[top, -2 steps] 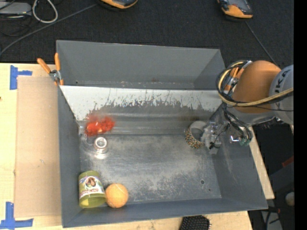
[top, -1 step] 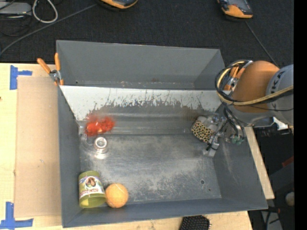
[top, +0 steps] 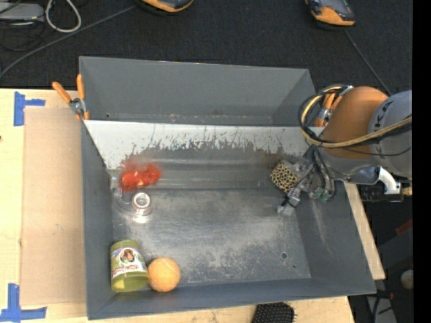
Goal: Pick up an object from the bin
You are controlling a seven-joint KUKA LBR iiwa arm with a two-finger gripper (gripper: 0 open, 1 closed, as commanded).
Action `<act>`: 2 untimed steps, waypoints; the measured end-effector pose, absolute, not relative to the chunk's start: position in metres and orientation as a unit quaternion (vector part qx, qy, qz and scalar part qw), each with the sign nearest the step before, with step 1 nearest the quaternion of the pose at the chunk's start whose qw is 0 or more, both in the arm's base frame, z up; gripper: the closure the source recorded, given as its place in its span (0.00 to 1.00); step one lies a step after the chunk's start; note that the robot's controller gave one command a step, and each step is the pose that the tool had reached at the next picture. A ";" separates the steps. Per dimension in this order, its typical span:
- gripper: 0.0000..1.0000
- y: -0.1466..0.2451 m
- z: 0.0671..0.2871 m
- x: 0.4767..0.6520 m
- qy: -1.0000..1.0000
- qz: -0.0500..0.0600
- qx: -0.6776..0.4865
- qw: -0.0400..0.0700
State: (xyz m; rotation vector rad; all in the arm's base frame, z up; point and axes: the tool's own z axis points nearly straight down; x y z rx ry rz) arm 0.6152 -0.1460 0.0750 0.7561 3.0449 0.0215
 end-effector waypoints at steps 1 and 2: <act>1.00 -0.156 0.079 0.621 0.977 0.005 0.214 0.000; 1.00 -0.156 0.079 0.621 0.977 0.004 0.214 0.000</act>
Offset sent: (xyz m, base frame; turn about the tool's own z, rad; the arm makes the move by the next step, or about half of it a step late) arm 0.0000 0.0000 0.0000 0.0000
